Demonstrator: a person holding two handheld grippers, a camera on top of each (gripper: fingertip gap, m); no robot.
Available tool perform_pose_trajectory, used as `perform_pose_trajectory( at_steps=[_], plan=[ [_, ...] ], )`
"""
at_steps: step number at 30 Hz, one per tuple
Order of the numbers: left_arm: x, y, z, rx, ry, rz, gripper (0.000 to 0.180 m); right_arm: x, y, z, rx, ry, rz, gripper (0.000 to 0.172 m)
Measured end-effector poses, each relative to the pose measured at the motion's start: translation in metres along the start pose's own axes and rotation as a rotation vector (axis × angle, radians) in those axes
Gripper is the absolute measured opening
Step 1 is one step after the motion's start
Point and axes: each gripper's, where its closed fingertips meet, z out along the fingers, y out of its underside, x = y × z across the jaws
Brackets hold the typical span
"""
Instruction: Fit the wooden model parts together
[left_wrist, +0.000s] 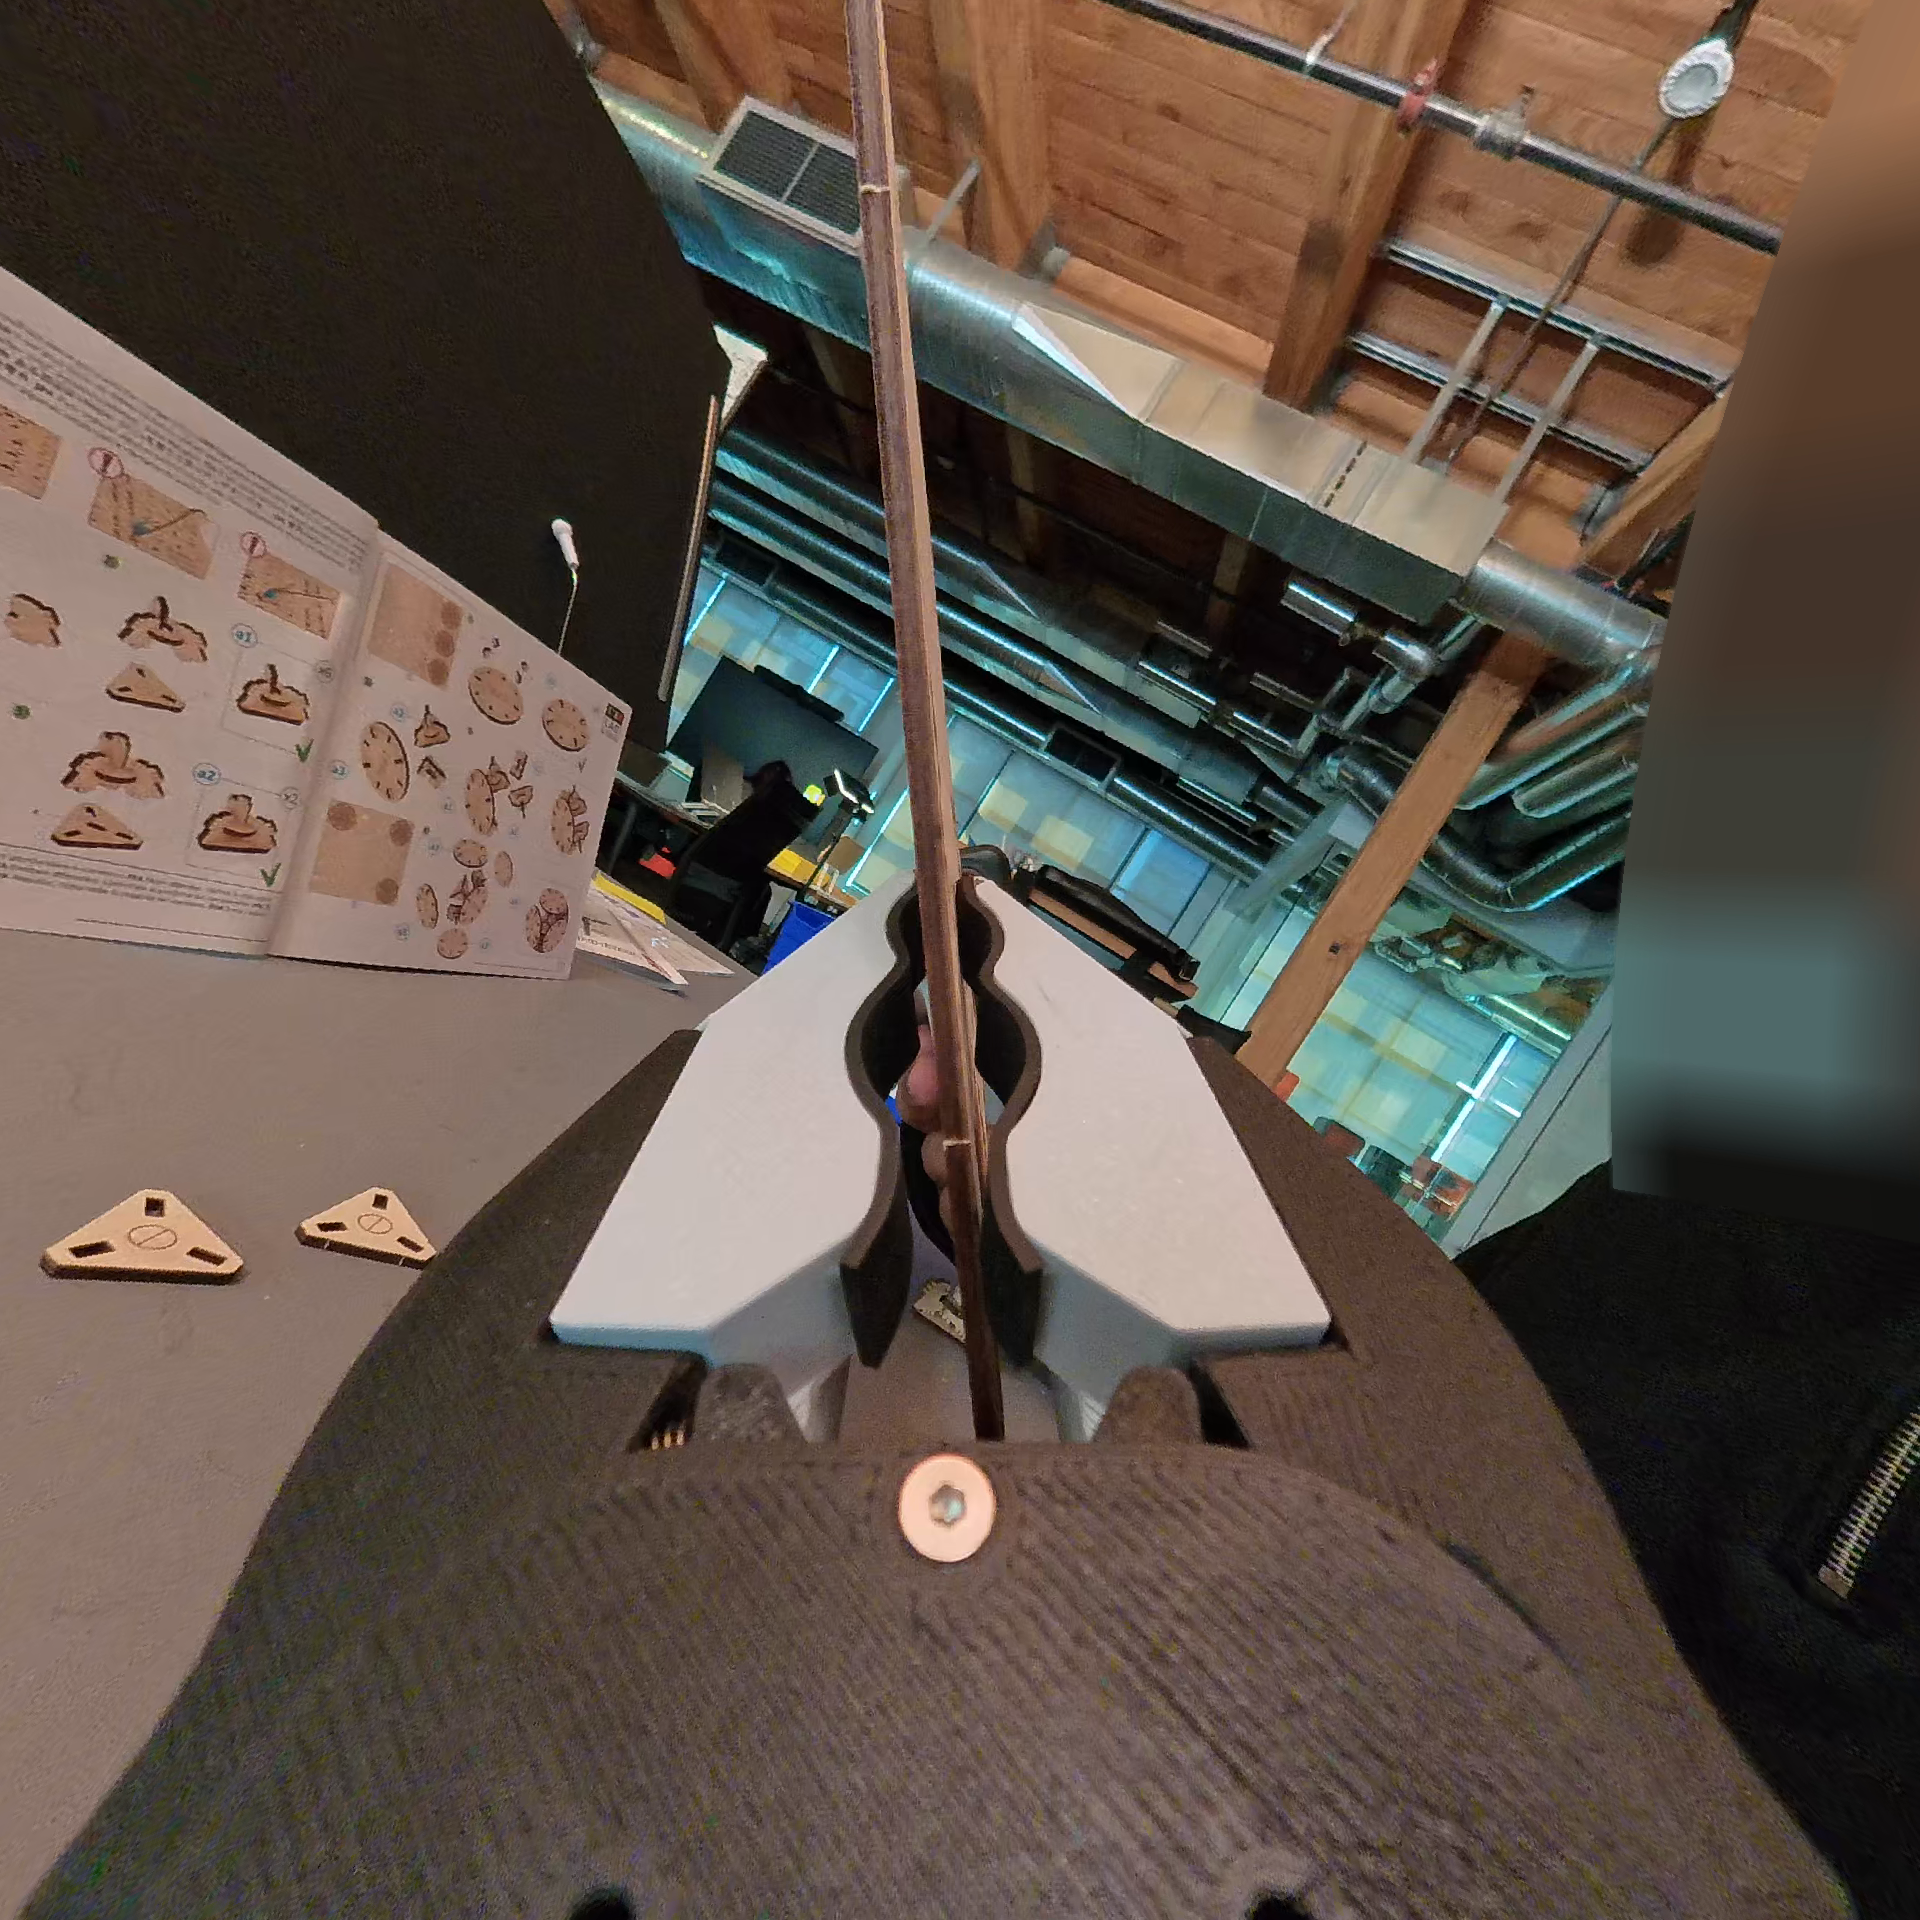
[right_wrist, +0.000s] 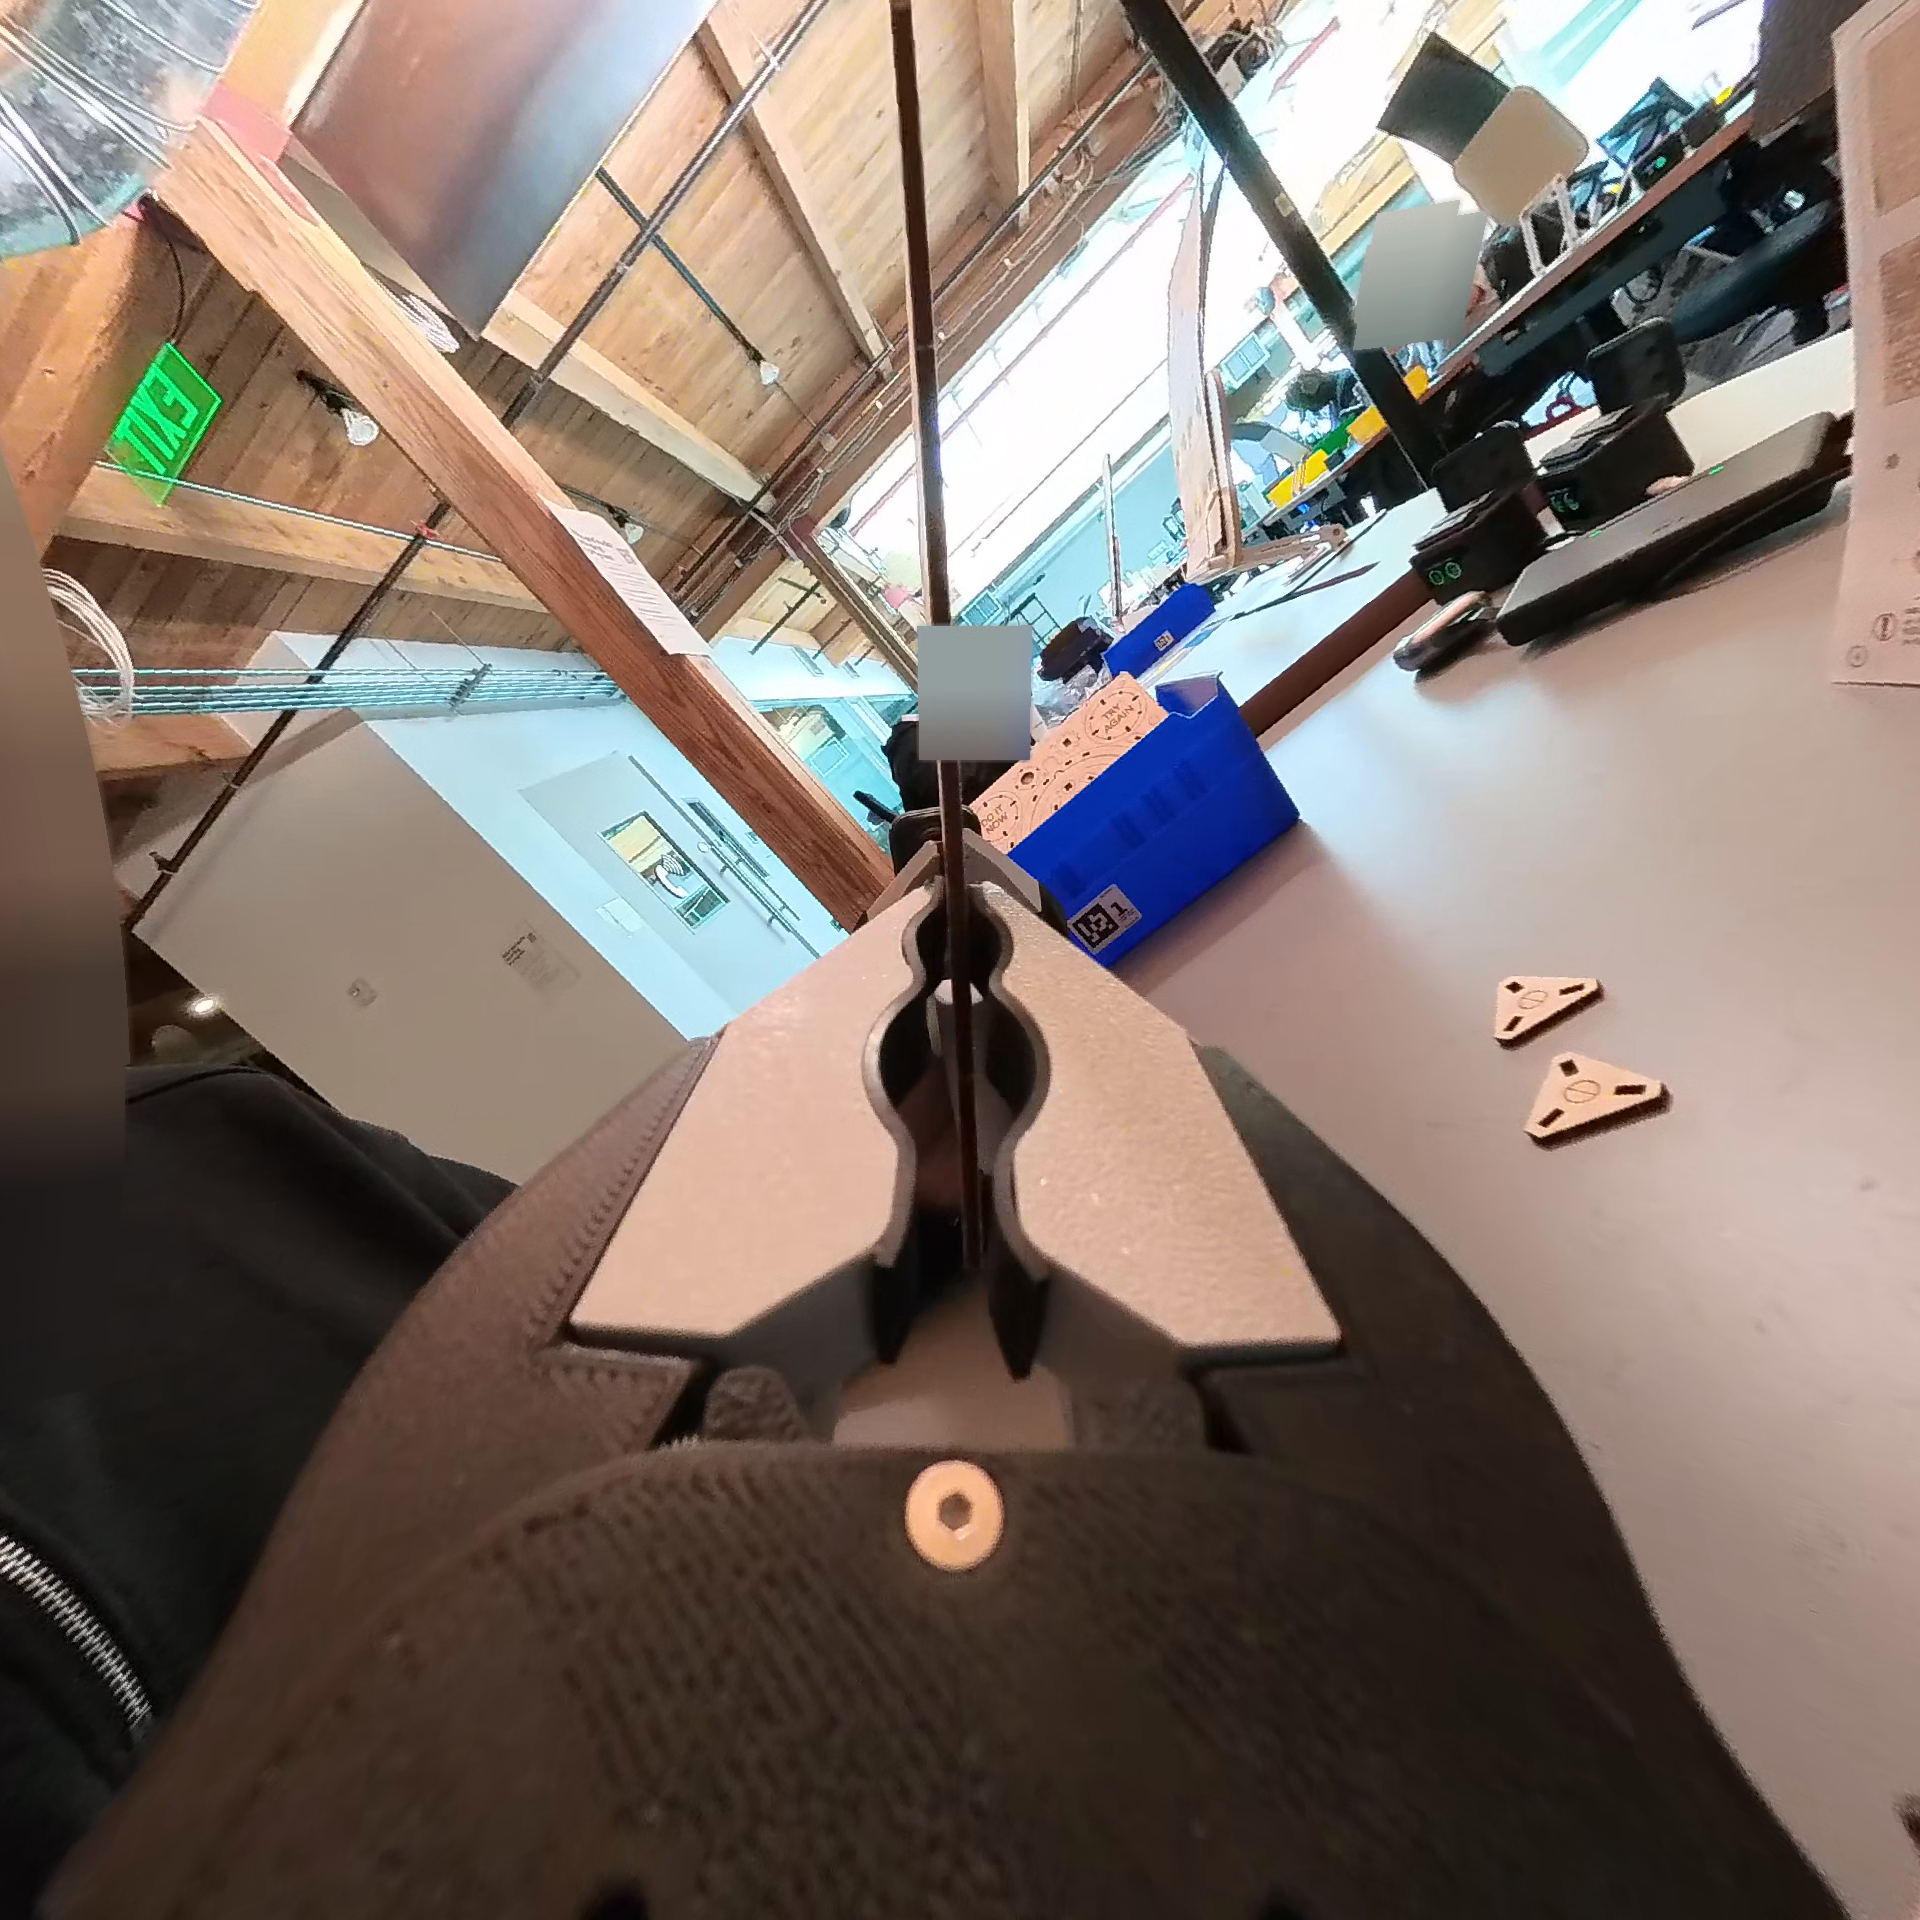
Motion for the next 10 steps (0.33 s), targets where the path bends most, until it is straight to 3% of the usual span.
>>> perform_pose_trajectory(
  at_steps=[10],
  plan=[
    [0.0007,0.0016,0.0007,-0.008,0.007,-0.009,0.002,0.0002,-0.0043,-0.0022,0.025,-0.001,0.007,0.001]
  ],
)
